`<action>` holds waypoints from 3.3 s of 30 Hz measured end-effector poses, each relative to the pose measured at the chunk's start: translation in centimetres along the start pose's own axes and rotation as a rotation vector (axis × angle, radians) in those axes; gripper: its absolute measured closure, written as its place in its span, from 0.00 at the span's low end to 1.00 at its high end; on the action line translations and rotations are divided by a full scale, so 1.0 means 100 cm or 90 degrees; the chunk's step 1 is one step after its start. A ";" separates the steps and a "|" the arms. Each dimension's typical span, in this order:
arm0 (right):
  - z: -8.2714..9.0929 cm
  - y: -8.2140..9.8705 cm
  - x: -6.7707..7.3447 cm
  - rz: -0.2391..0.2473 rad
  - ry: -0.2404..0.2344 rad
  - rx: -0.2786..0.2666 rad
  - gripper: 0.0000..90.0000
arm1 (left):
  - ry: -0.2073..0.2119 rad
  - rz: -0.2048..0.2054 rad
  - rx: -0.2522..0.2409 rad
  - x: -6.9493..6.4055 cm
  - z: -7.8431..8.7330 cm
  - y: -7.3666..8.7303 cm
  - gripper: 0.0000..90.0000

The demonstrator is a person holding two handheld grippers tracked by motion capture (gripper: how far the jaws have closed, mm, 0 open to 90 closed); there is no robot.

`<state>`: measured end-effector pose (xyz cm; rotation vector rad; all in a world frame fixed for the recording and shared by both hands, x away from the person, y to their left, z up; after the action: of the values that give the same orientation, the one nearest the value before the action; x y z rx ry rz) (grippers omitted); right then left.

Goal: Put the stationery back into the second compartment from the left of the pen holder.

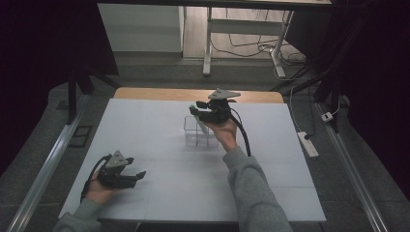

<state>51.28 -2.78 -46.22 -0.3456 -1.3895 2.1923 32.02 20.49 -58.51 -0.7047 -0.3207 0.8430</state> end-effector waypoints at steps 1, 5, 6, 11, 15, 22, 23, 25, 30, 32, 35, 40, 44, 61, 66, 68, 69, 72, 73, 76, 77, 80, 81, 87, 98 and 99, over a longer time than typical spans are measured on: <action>0.000 0.000 -0.001 -0.004 -0.001 0.000 0.59 | 0.000 0.000 0.001 0.000 0.000 0.000 0.30; 0.004 0.002 -0.002 -0.004 -0.003 0.017 0.58 | 0.000 -0.001 0.001 0.000 0.000 0.000 0.30; 0.004 0.002 -0.002 -0.004 -0.004 0.019 0.58 | 0.001 -0.001 0.002 0.000 0.000 0.000 0.30; 0.008 0.003 0.001 0.004 -0.011 0.027 0.58 | 0.001 -0.002 0.004 -0.001 -0.001 0.000 0.30; 0.011 0.005 0.004 0.010 -0.016 0.039 0.57 | 0.001 -0.002 0.003 -0.001 -0.001 0.000 0.30; 0.021 0.007 0.006 0.017 -0.015 0.039 0.57 | 0.000 -0.002 0.002 -0.001 0.000 0.000 0.30; 0.022 0.007 0.006 0.019 -0.014 0.039 0.57 | 0.000 -0.002 0.002 -0.002 0.000 0.000 0.30; 0.026 0.010 0.006 0.016 -0.014 0.042 0.57 | 0.000 -0.002 0.002 -0.002 0.000 0.000 0.30; 0.036 0.018 0.006 0.014 -0.010 0.047 0.56 | -0.002 -0.001 0.000 -0.002 0.001 -0.001 0.30; 0.040 0.022 0.007 0.014 -0.008 0.051 0.56 | -0.002 -0.001 -0.001 -0.002 0.001 -0.001 0.30; 0.047 0.027 0.008 0.019 -0.006 0.062 0.55 | -0.001 -0.002 -0.001 -0.002 0.001 -0.001 0.30; 0.059 0.038 0.008 0.022 -0.004 0.075 0.55 | 0.000 0.000 -0.002 -0.002 0.001 -0.001 0.29; 0.069 0.047 0.009 0.024 -0.003 0.088 0.55 | -0.001 -0.001 -0.002 -0.002 0.002 -0.001 0.29; 0.110 0.097 0.013 0.018 0.009 0.145 0.52 | -0.002 0.000 -0.001 -0.003 0.001 -0.001 0.29; 0.125 0.118 0.012 0.011 0.019 0.160 0.52 | -0.004 0.000 0.000 -0.003 0.001 -0.001 0.29; 0.132 0.126 0.011 0.004 0.024 0.162 0.52 | -0.004 0.001 0.000 -0.003 0.001 -0.001 0.29; 0.135 0.130 0.010 0.003 0.029 0.165 0.52 | -0.004 0.000 0.000 -0.002 0.001 -0.001 0.29; 0.146 0.141 0.007 -0.002 0.039 0.169 0.51 | -0.005 0.000 0.001 -0.003 0.001 -0.001 0.29; 0.149 0.144 0.007 -0.005 0.045 0.171 0.51 | -0.005 0.000 0.000 -0.003 0.001 -0.001 0.29; 0.158 0.155 0.006 -0.010 0.049 0.175 0.50 | -0.006 -0.001 0.000 -0.003 0.001 -0.001 0.29; 0.160 0.158 0.005 -0.010 0.053 0.178 0.50 | -0.006 -0.001 0.000 -0.003 0.001 -0.001 0.29; 0.167 0.166 0.004 -0.014 0.059 0.183 0.49 | -0.007 -0.001 0.000 -0.003 0.001 -0.001 0.29; 0.169 0.169 0.004 -0.016 0.058 0.186 0.49 | -0.007 -0.001 0.000 -0.003 0.001 -0.001 0.29; 0.178 0.185 0.003 -0.023 0.065 0.201 0.48 | -0.006 -0.001 -0.001 -0.003 0.001 -0.001 0.29; 0.188 0.198 0.000 -0.030 0.073 0.208 0.48 | -0.007 -0.004 -0.003 -0.003 0.002 -0.002 0.29; 0.189 0.199 0.000 -0.027 0.074 0.211 0.48 | -0.006 -0.004 -0.003 -0.003 0.002 -0.002 0.29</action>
<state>36.70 -23.97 -55.68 -0.3127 -0.9418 2.2787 31.83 20.27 -58.24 -0.7037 -0.3334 0.8406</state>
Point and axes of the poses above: each handheld gripper's, and its own axes: z roughly backward along the jaws, y roughly out of its underside, x roughly to its left, the point moved 8 cm from there along -z, roughly forward along the jaws, and after that the axes turned 4 degrees about x, right-handed, at the moved point
